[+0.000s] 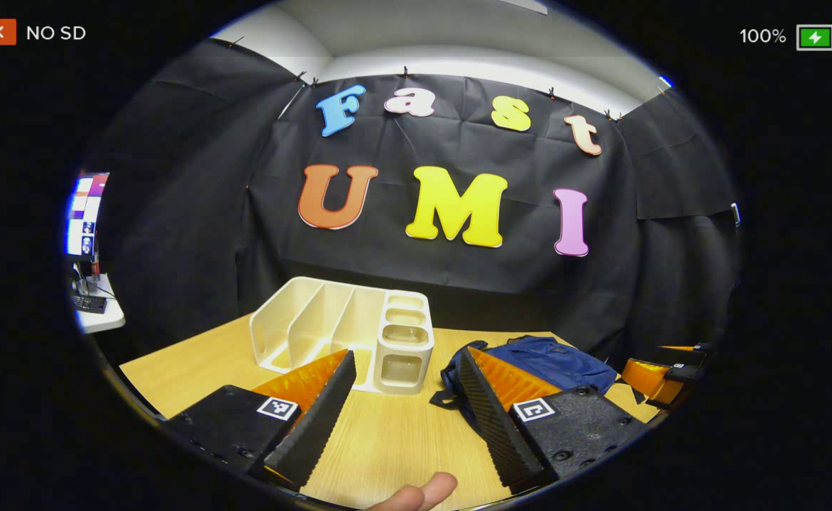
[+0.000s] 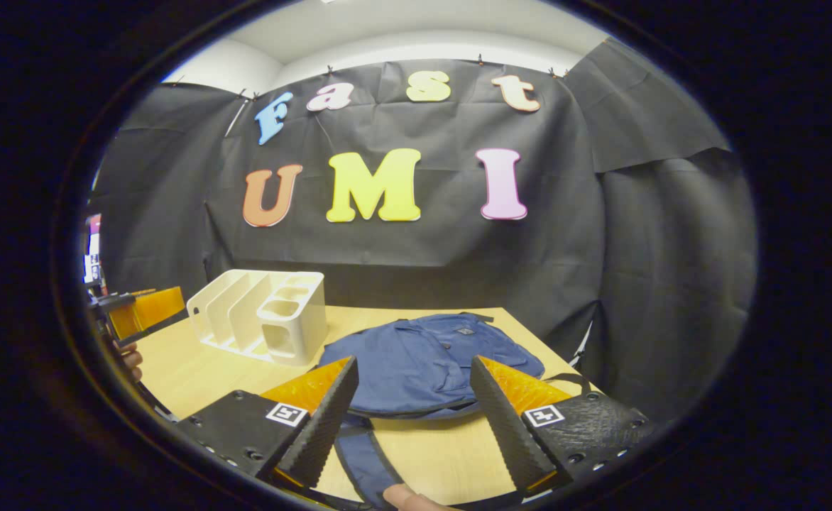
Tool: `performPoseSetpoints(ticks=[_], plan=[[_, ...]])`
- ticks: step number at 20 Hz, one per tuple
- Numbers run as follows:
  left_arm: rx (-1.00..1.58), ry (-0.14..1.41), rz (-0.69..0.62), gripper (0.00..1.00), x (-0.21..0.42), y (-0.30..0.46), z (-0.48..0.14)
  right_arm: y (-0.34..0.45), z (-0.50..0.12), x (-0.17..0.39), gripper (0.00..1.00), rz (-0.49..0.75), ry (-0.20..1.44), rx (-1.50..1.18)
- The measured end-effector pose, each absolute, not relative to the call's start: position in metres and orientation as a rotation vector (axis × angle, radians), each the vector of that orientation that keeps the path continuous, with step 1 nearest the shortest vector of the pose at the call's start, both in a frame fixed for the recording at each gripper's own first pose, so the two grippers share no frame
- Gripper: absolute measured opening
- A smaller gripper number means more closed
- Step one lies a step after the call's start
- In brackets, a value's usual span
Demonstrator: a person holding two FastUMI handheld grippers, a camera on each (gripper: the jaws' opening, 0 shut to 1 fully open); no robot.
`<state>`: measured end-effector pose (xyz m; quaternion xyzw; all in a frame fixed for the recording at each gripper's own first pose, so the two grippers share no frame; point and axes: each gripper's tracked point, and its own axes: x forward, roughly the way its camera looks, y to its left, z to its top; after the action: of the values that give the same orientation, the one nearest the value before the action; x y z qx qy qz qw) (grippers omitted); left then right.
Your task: Open the schoolbag, grab two books from the bookshelf and put them into the schoolbag.
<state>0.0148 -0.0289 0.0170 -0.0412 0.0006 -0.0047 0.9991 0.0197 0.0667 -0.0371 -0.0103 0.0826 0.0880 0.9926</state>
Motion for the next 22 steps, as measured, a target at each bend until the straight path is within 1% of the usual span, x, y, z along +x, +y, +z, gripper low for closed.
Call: performPoseSetpoints(ticks=[1, 2, 3, 4, 8, 9, 10, 13, 15, 16, 17, 22], plan=[[-0.057, -0.019, -0.023, 0.96, 0.007, -0.031, 0.022, 0.069, -0.037, 0.012, 0.96, 0.177, 0.152, -0.024], [-0.027, -0.038, -0.042, 0.96, -0.001, -0.035, 0.027, 0.07, -0.039, 0.006, 0.96, 0.171, 0.136, -0.029], [0.001, -0.054, -0.058, 0.87, -0.007, -0.037, 0.032, 0.068, -0.04, 0.002, 0.96, 0.156, 0.121, -0.035], [0.021, -0.06, -0.067, 0.99, -0.012, -0.039, 0.033, 0.066, -0.043, 0.0, 0.97, 0.139, 0.116, -0.041], [0.019, -0.028, -0.096, 0.98, -0.025, -0.044, 0.025, 0.062, -0.041, -0.004, 0.98, 0.113, 0.104, 0.039], [0.014, -0.034, -0.106, 0.98, -0.028, -0.046, 0.026, 0.058, -0.037, -0.003, 0.96, 0.103, 0.096, 0.044], [-0.002, -0.033, -0.1, 0.99, -0.027, -0.043, 0.026, 0.055, -0.036, -0.001, 0.97, 0.09, 0.091, 0.036], [-0.022, -0.011, -0.112, 0.99, -0.027, -0.043, 0.019, 0.057, -0.033, -0.002, 0.94, 0.077, 0.083, -0.01], [-0.031, -0.009, -0.061, 0.99, -0.023, -0.025, 0.017, 0.061, -0.032, -0.003, 0.95, 0.086, 0.081, -0.021], [-0.042, -0.001, -0.048, 0.99, -0.021, -0.019, 0.014, 0.061, -0.033, -0.004, 0.96, 0.087, 0.084, -0.026], [-0.052, 0.008, -0.05, 0.99, -0.019, -0.021, 0.011, 0.062, -0.033, -0.004, 0.95, 0.086, 0.085, -0.034], [-0.09, 0.069, -0.037, 0.98, -0.013, -0.015, -0.005, 0.06, -0.026, -0.013, 0.96, 0.078, 0.068, -0.078]])
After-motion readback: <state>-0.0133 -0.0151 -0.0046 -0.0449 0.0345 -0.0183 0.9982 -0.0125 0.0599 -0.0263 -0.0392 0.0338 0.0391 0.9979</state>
